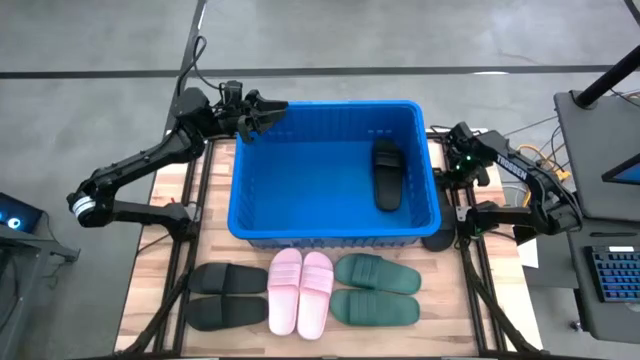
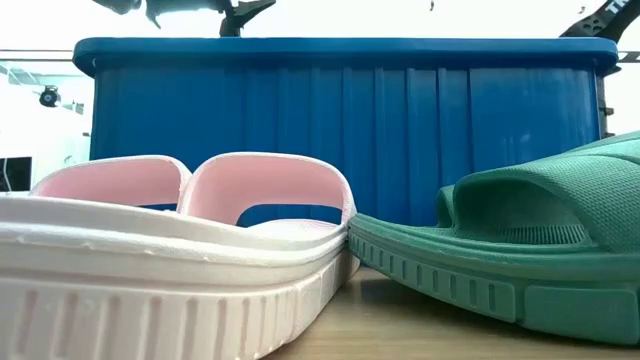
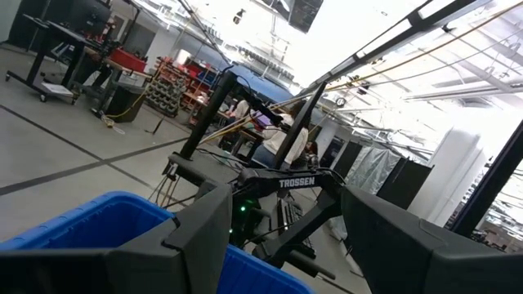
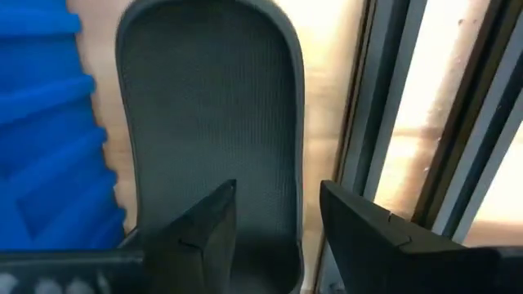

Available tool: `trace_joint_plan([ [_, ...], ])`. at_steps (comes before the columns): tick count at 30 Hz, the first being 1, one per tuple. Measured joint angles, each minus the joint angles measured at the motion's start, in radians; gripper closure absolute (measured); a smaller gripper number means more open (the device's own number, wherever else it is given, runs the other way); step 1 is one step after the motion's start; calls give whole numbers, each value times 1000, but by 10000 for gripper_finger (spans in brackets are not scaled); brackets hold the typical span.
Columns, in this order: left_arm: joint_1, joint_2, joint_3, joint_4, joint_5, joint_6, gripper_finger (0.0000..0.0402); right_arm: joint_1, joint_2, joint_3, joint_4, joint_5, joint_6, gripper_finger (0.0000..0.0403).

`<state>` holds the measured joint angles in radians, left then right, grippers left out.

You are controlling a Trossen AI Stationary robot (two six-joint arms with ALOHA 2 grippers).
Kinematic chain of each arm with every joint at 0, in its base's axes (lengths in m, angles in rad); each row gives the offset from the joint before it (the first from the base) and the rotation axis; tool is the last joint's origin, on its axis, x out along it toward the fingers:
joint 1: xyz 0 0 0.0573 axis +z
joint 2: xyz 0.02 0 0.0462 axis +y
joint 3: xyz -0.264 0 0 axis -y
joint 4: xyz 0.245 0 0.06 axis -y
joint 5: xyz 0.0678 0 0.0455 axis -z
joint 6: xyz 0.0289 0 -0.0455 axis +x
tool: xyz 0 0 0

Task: Pick and place slides into bin
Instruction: Put the black slide into the blue bin

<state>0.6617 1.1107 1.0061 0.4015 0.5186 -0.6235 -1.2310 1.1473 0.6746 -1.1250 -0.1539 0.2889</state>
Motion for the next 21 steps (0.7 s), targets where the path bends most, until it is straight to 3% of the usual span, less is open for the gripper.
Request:
trace_joint_plan([
  [10, 0, 0, 0, 0, 0, -2, 185, 0, 1, 8, -113, -4, 24, 244],
  [21, 0, 0, 0, 0, 0, 2, 185, 6, 1, 8, -107, -18, 44, 255],
])
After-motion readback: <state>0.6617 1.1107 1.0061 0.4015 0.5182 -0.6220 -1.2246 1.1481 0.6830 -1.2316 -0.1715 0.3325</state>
